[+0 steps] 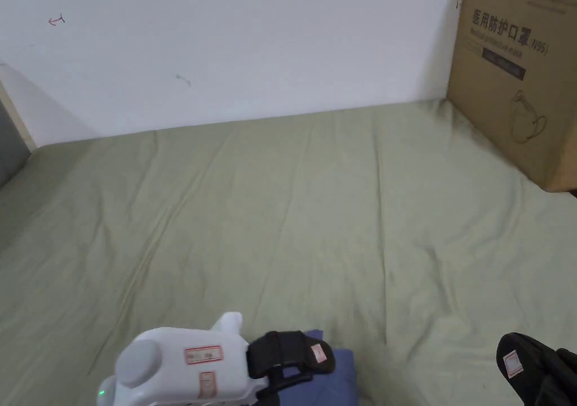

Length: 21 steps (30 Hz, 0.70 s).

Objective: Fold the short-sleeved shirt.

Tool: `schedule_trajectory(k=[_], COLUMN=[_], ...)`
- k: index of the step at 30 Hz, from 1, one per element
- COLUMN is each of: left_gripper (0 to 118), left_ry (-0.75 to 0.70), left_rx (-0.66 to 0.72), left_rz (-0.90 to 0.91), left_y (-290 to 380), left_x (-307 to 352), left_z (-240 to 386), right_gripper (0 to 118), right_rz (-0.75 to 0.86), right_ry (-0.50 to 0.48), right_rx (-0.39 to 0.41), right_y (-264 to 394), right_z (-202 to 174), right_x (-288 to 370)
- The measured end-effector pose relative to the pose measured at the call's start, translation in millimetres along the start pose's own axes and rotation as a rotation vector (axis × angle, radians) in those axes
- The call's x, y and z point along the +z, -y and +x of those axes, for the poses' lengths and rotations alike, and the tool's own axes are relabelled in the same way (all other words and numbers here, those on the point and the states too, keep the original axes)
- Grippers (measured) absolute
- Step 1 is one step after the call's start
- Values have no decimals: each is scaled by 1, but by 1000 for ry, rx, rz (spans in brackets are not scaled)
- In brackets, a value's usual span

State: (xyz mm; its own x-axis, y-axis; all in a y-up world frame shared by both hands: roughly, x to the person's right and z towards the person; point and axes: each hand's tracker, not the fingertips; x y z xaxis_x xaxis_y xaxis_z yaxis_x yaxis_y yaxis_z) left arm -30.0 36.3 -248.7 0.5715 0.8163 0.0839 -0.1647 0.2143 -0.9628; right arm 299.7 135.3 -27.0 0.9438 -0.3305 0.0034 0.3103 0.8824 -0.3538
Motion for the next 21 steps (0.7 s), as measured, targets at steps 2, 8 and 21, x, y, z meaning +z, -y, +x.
schedule_trajectory(k=[2, 8, 21], left_gripper=[117, 2, 2], left_ry=[-73, -392, -306], left_rx=[-78, -531, -484], left_rz=[91, 147, -58], left_y=[3, 31, 69], left_x=[28, 58, -87], left_z=[8, 42, 20], right_gripper=[1, 1, 1], right_rz=[-2, -1, -22], right_ry=[-11, -30, -3], right_rx=[-4, -1, -3], right_y=[0, 2, 4], right_z=[0, -2, 3], right_x=[-2, -5, 2])
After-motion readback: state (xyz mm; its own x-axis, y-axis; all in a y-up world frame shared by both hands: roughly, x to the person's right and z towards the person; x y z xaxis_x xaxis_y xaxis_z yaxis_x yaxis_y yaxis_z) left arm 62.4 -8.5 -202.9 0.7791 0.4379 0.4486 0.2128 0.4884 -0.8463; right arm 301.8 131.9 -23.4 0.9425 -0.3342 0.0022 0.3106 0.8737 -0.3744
